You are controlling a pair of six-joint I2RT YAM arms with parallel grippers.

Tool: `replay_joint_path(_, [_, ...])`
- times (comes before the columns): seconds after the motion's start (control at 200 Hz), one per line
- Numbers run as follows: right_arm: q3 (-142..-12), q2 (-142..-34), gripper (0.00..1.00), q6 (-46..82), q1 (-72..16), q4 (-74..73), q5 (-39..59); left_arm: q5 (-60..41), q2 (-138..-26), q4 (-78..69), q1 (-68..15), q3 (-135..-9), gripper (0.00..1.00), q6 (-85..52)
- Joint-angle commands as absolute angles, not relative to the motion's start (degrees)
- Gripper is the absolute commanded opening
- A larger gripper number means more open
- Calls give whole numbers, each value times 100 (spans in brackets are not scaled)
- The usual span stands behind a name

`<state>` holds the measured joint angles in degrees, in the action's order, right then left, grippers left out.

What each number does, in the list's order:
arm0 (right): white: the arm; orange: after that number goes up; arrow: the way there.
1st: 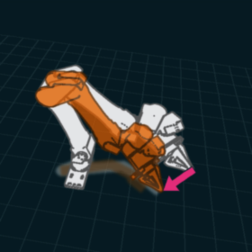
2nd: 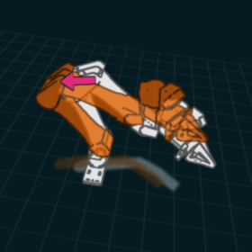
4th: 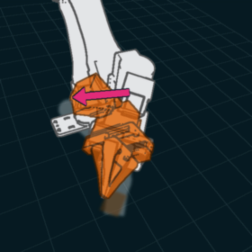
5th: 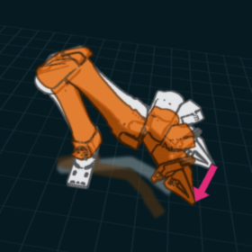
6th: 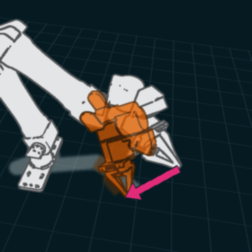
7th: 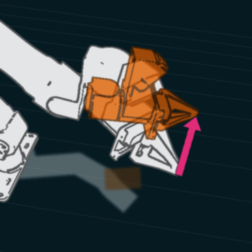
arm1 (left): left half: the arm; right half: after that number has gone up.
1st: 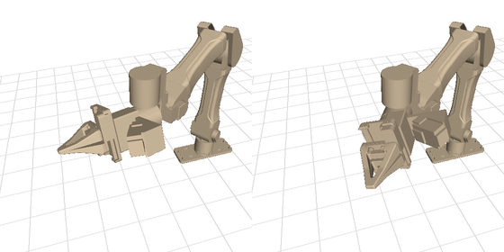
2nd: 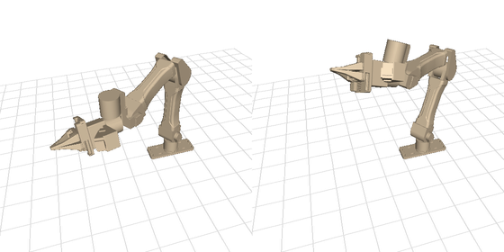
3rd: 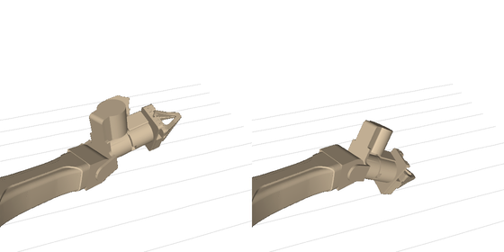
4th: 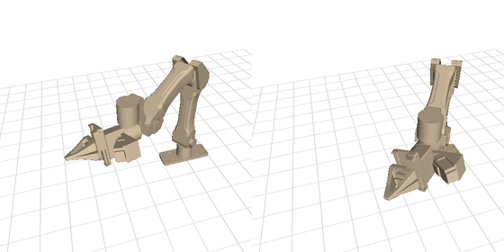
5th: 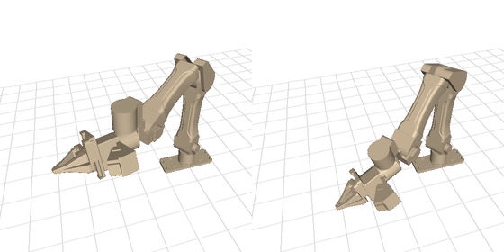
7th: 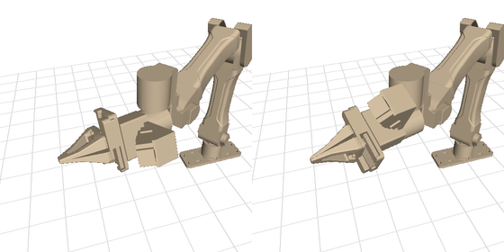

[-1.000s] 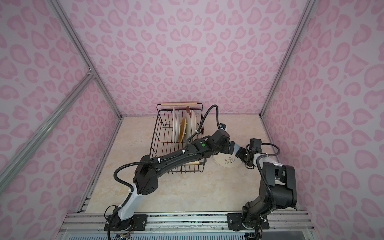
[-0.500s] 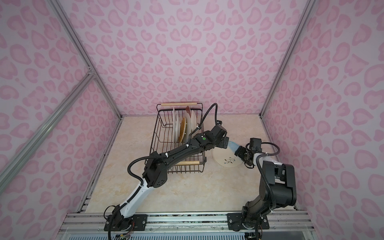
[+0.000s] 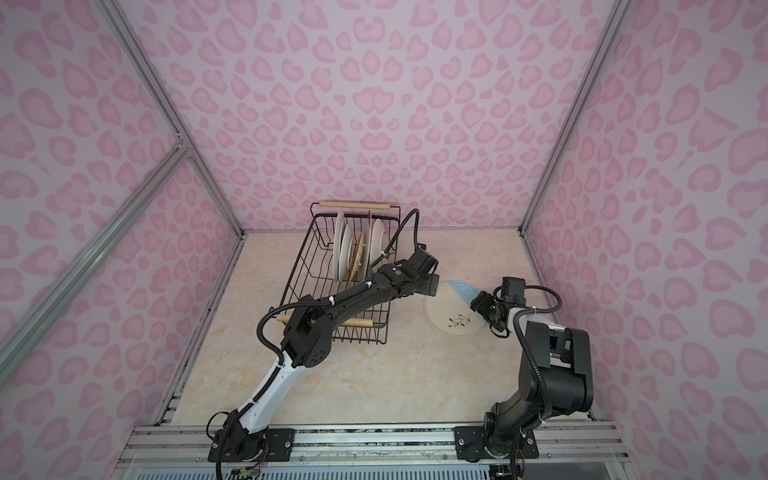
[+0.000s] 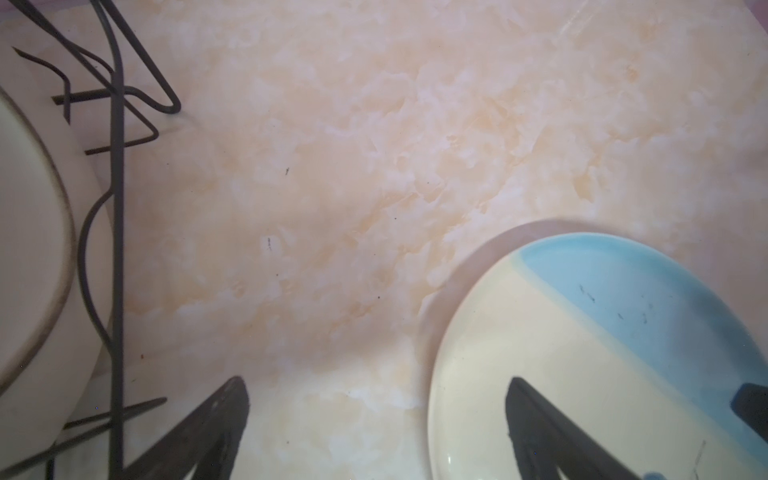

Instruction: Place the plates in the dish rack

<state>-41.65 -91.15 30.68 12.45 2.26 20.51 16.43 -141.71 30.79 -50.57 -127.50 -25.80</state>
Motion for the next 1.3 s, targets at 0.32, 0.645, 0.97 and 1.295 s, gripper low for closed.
replay_joint_path(0.32, [-3832,-8999,79,3450,1547,388,2486,816,-14327,3263,-5353,-13198,98,-2236])
replay_joint_path(0.645, [-3837,-9017,79,3515,1547,306,2572,674,-14692,3200,-5351,-13377,98,-2310])
replay_joint_path(0.97, [-3866,-9187,79,3670,1538,106,2818,370,-14996,3181,-5335,-13430,98,-2435])
replay_joint_path(1.295, [-3832,-9413,79,3724,1538,-129,2982,142,-15140,3170,-5318,-13457,98,-2470])
